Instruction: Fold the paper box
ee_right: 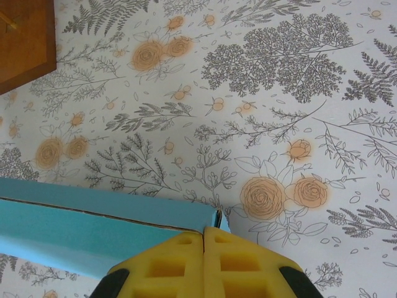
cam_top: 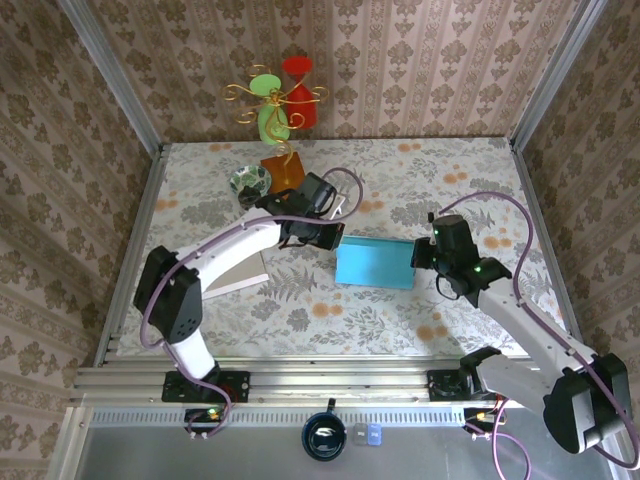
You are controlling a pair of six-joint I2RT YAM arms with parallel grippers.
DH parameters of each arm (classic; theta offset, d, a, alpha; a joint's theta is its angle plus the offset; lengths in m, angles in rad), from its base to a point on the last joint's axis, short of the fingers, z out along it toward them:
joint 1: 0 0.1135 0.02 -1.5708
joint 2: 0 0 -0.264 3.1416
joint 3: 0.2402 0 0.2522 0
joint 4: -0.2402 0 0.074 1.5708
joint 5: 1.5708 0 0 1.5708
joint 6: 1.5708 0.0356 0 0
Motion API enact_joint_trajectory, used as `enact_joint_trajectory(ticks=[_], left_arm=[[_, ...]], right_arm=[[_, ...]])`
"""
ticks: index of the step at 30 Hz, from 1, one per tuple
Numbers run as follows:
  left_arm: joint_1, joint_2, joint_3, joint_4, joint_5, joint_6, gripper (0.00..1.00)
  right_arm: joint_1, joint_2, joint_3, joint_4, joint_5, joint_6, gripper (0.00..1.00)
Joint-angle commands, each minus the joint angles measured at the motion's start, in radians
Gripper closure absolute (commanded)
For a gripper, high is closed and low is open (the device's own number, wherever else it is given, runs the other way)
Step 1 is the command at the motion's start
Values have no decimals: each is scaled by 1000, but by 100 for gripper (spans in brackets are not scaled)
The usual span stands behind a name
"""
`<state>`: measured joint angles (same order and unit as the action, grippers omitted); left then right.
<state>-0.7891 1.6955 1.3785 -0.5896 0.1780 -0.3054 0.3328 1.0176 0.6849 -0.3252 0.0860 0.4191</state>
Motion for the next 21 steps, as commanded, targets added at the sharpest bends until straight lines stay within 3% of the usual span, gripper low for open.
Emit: enact_joint_trajectory(ticks=[1, 5, 9, 15, 21], left_arm=[[-40, -61, -62, 70, -68, 27, 100], [-78, -109, -142, 148, -152, 11, 100], [-99, -134, -189, 189, -193, 2, 100], [-123, -141, -212, 215, -221, -4, 100], [-151, -153, -225, 217, -256, -7, 100]], right_arm=[[12, -40, 3, -60, -11, 43, 91], [11, -91, 30, -148, -19, 208, 67], [11, -185, 18, -180, -68, 502, 43], [5, -274, 4, -181, -95, 875, 30], [0, -284, -87, -102, -147, 1178, 29]])
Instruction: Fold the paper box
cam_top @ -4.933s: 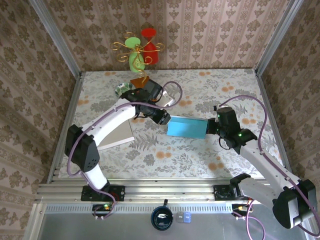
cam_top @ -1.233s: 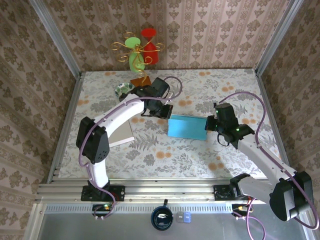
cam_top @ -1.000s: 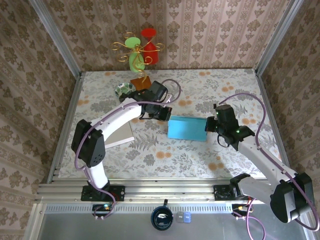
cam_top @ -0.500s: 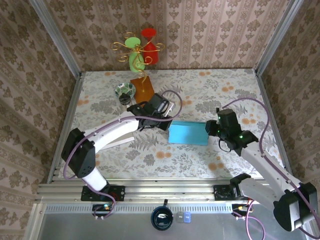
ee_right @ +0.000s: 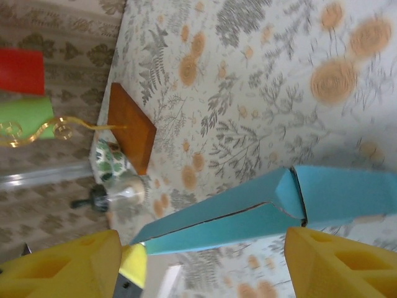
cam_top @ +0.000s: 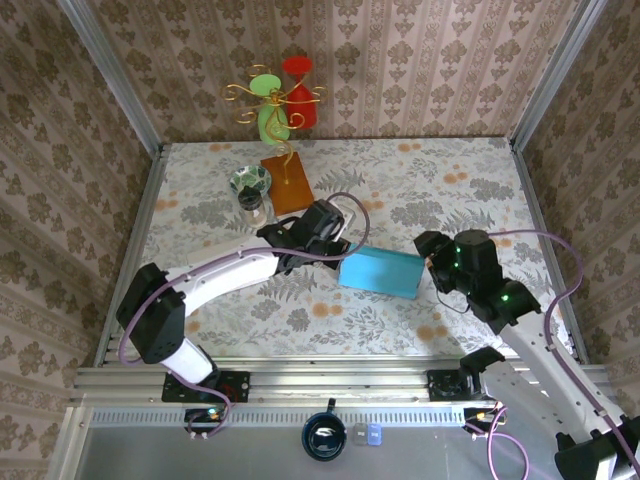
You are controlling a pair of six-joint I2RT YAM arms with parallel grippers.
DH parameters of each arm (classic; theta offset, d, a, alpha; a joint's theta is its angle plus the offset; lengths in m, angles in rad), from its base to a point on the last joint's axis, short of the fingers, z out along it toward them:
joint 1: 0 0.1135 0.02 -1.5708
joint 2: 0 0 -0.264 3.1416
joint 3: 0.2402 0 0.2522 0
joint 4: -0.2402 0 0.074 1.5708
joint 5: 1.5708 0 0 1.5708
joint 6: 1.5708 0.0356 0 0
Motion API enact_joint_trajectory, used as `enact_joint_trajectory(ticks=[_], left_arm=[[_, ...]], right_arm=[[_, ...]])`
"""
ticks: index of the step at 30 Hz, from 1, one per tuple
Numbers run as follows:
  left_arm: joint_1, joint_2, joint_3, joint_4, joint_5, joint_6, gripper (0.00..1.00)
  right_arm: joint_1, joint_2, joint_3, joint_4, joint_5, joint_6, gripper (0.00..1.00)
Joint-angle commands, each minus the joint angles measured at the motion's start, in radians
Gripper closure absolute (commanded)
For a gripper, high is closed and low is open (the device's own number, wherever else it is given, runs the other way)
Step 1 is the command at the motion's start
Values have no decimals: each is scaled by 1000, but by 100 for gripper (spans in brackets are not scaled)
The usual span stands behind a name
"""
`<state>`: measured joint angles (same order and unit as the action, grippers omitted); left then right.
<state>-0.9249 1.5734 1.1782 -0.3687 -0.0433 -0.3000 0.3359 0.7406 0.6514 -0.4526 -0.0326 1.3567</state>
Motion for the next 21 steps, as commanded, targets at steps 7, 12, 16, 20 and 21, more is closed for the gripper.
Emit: enact_joint_trajectory(ticks=[7, 12, 16, 20, 21], left_arm=[[-33, -61, -64, 6, -53, -35, 100], [-38, -66, -74, 8, -52, -41, 100], [-37, -65, -71, 6, -53, -47, 100], [-38, -64, -58, -9, -48, -55, 97], [-38, -64, -51, -19, -51, -62, 92]], right_arm=[[-9, -19, -151, 149, -20, 378, 33], [-15, -23, -192, 199, -16, 391, 43], [-16, -37, -195, 180, -8, 373, 51], [-18, -51, -206, 161, 2, 359, 56], [-19, -49, -211, 161, 2, 356, 57]])
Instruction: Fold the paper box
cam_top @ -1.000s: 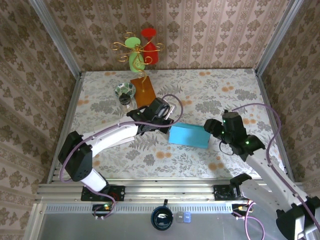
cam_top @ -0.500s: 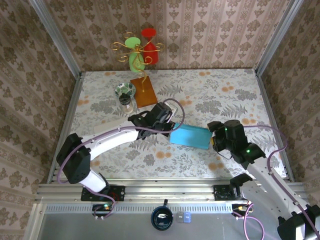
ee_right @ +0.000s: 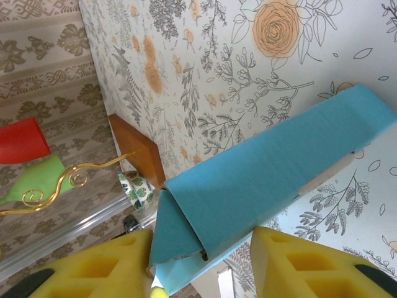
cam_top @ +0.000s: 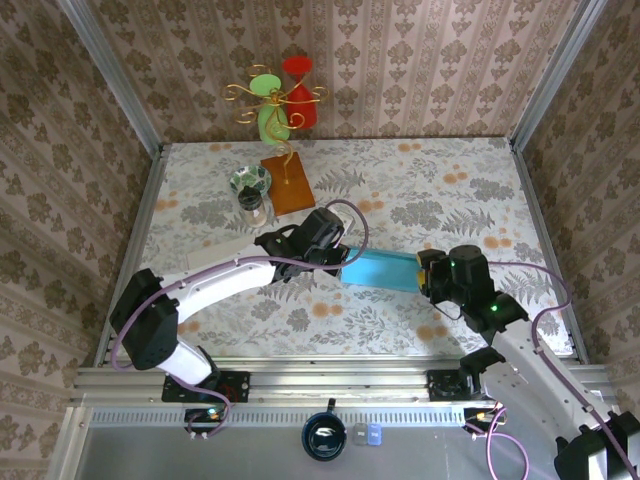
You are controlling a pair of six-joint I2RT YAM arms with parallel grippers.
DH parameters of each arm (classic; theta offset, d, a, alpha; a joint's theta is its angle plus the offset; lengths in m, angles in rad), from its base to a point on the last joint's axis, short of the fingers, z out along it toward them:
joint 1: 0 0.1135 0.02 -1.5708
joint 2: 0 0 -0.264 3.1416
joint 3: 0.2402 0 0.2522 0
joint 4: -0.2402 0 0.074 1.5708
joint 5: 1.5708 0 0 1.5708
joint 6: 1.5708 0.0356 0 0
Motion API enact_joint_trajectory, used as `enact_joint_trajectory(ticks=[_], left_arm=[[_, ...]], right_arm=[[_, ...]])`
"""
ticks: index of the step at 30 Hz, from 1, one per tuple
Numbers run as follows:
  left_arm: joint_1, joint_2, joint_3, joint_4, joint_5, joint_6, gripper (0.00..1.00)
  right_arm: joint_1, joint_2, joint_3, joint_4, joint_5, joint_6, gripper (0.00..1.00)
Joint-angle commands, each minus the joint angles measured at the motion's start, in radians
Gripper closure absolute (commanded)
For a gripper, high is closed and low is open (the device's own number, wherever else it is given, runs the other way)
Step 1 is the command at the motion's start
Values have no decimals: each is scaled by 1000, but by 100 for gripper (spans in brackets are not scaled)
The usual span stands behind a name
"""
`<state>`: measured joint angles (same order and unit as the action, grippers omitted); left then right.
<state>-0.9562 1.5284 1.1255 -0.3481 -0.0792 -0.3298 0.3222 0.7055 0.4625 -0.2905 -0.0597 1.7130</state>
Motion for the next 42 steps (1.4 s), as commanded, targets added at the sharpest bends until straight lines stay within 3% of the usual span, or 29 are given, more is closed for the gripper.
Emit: enact_joint_trajectory(ticks=[1, 5, 10, 15, 23, 29, 42], left_arm=[[-6, -22, 10, -57, -23, -42, 84], [4, -47, 67, -142, -20, -108, 66], [74, -74, 104, -200, 102, -263, 59], [158, -43, 126, -218, 268, -409, 58], [191, 27, 139, -152, 406, -546, 59], [194, 63, 104, -90, 451, -589, 62], [198, 72, 19, -88, 445, -548, 68]], right_arm=[[-6, -12, -24, -4, 29, -6, 58], [-7, 10, -27, -14, 22, -35, 62], [-9, 30, -27, -29, 20, -43, 64], [-8, 77, -25, -24, 9, -53, 64], [-8, 96, -29, -32, 21, -55, 64], [-9, 98, -36, -33, 21, -50, 64], [-11, 99, -37, -53, 12, -50, 64]])
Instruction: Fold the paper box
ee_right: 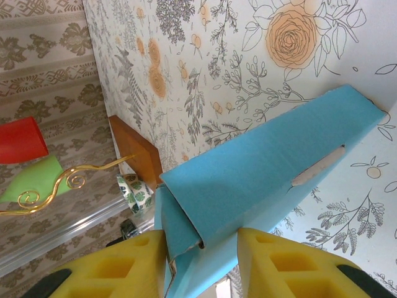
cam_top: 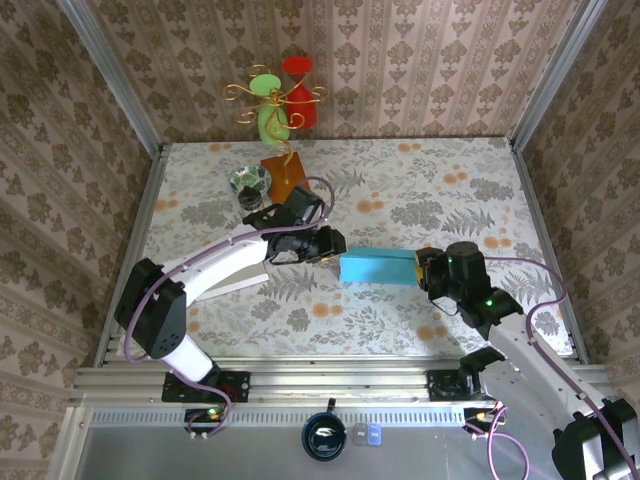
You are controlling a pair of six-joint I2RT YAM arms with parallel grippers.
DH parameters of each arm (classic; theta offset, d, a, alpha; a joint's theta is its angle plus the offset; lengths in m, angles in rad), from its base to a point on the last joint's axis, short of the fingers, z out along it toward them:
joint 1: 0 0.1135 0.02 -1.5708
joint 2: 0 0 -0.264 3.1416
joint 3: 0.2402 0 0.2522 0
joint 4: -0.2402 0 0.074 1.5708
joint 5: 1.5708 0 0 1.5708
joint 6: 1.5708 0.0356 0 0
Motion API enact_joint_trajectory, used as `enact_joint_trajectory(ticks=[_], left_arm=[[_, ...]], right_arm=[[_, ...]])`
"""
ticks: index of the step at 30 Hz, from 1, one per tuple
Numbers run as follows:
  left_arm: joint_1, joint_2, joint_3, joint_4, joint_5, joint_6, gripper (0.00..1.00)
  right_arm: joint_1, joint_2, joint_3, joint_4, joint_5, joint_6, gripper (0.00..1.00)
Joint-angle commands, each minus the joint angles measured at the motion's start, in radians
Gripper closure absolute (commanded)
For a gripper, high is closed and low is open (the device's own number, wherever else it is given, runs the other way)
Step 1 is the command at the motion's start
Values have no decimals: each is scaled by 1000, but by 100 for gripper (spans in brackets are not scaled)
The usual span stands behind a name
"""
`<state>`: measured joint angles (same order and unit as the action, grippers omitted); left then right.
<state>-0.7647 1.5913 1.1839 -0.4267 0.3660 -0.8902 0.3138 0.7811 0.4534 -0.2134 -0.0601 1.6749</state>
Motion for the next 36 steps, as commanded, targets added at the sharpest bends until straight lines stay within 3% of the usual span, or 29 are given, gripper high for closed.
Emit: enact_joint_trajectory(ticks=[1, 8, 19, 29, 36], left_arm=[[7, 6, -48, -8, -3, 16, 68], [8, 19, -108, 17, -6, 45, 72], [6, 5, -127, 16, -22, 63, 77], [4, 2, -120, 14, -23, 69, 77], [2, -2, -124, 13, -25, 70, 77]], right_arm=[[-3, 24, -26, -132, 11, -12, 64], [-15, 23, -3, -159, -3, -43, 60], [-31, 22, 195, -241, -29, -165, 55], [-59, 36, 62, -183, -52, -84, 57], [-81, 61, 46, -242, -78, -93, 65]])
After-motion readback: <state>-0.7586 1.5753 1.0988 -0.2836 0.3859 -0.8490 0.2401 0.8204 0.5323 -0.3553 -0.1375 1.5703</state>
